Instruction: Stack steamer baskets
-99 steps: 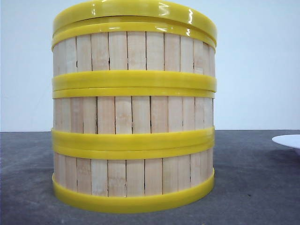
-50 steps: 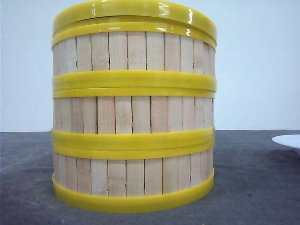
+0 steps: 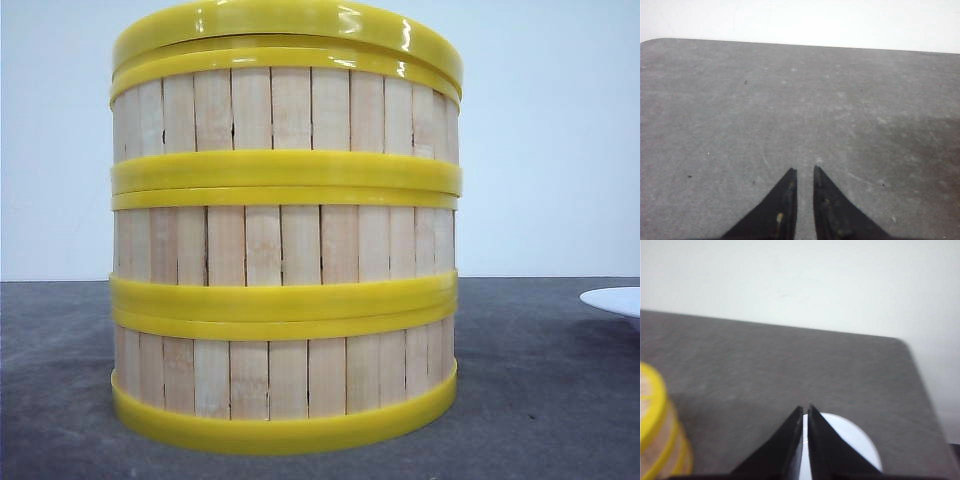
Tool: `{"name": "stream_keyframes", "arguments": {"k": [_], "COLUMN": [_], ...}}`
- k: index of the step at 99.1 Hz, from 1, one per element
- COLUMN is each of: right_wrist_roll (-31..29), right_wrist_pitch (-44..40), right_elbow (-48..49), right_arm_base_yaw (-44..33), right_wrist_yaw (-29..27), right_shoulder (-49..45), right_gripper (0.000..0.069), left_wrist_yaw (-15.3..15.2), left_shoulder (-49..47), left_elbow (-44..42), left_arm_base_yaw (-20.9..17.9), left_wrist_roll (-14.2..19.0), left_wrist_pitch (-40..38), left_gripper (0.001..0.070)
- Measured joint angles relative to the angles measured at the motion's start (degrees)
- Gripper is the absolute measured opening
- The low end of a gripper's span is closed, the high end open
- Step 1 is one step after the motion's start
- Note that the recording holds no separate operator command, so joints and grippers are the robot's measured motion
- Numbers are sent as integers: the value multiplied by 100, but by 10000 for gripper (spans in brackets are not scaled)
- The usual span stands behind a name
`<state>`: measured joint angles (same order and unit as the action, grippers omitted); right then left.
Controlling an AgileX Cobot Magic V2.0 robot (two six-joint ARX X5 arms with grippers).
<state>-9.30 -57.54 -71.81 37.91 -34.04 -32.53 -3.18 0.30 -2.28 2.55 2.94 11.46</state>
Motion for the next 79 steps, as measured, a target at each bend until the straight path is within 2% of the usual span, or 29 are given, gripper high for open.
{"name": "stream_keyframes", "arguments": {"k": [12, 26, 40, 57, 79], "right_wrist_roll": [540, 1220, 1506, 1526, 1250], "right_wrist_pitch": [472, 1534, 2369, 3012, 4186], "right_elbow": [20, 393, 1086, 2332, 4352], "right_arm_base_yaw": [-949, -2127, -3047, -3722, -4013], "right_wrist_yaw": [643, 1812, 2664, 3008, 3108], "right_shoulder": [0, 87, 289, 772, 1655], "right_gripper": [10, 10, 10, 10, 10], "left_wrist_yaw": [-2, -2, 0, -2, -2], "left_shoulder": [0, 0, 0, 0, 0], "left_elbow": [0, 0, 0, 0, 0], "left_arm_base_yaw": [0, 0, 0, 0, 0], "left_wrist_roll": [0, 0, 0, 0, 0], "left_wrist_pitch": [0, 2, 0, 2, 0], "left_gripper": [32, 32, 32, 32, 32]}}
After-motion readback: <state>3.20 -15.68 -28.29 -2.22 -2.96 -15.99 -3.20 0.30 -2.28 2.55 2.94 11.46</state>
